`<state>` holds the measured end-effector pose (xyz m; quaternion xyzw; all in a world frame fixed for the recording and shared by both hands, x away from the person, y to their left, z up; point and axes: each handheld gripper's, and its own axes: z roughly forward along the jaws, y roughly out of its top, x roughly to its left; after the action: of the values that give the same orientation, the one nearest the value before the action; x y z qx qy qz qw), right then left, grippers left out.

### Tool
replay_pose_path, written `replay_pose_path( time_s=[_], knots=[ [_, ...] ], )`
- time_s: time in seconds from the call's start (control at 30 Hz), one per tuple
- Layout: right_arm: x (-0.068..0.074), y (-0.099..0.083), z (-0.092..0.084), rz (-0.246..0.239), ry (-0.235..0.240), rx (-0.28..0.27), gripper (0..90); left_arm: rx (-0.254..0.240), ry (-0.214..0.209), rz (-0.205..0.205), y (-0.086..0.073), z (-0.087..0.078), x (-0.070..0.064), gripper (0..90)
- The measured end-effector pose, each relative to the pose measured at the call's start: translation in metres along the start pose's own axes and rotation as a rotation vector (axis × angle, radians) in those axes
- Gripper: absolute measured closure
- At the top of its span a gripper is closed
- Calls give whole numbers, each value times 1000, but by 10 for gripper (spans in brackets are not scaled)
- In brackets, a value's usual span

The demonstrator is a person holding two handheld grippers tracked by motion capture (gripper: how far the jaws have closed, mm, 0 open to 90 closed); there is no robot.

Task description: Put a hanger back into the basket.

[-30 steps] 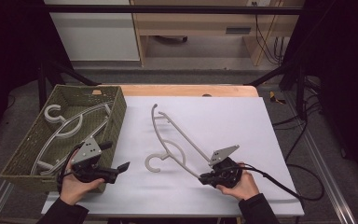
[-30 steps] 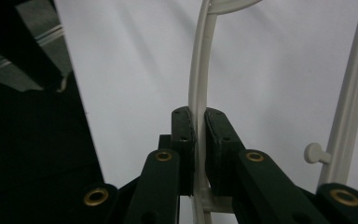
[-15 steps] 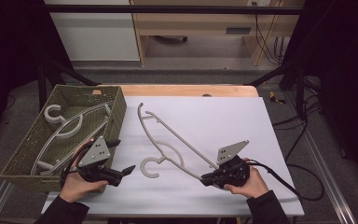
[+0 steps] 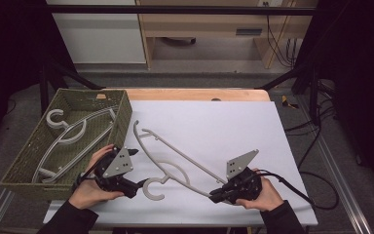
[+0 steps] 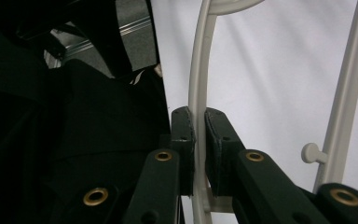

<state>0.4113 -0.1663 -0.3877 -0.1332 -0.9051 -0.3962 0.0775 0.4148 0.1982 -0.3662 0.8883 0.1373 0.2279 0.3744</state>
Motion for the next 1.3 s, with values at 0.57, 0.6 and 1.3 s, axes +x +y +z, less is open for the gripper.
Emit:
replay_pose_path(
  time_s=[0.57, 0.6, 1.3],
  knots=[
    [4, 0, 7, -8, 73, 56, 831, 133, 46, 187, 2, 24, -17, 340],
    [5, 0, 7, -10, 75, 57, 831, 137, 47, 193, 1, 25, -17, 354],
    [2, -3, -8, -15, 39, -20, 803, 102, 72, 225, -3, 19, -17, 682]
  ],
)
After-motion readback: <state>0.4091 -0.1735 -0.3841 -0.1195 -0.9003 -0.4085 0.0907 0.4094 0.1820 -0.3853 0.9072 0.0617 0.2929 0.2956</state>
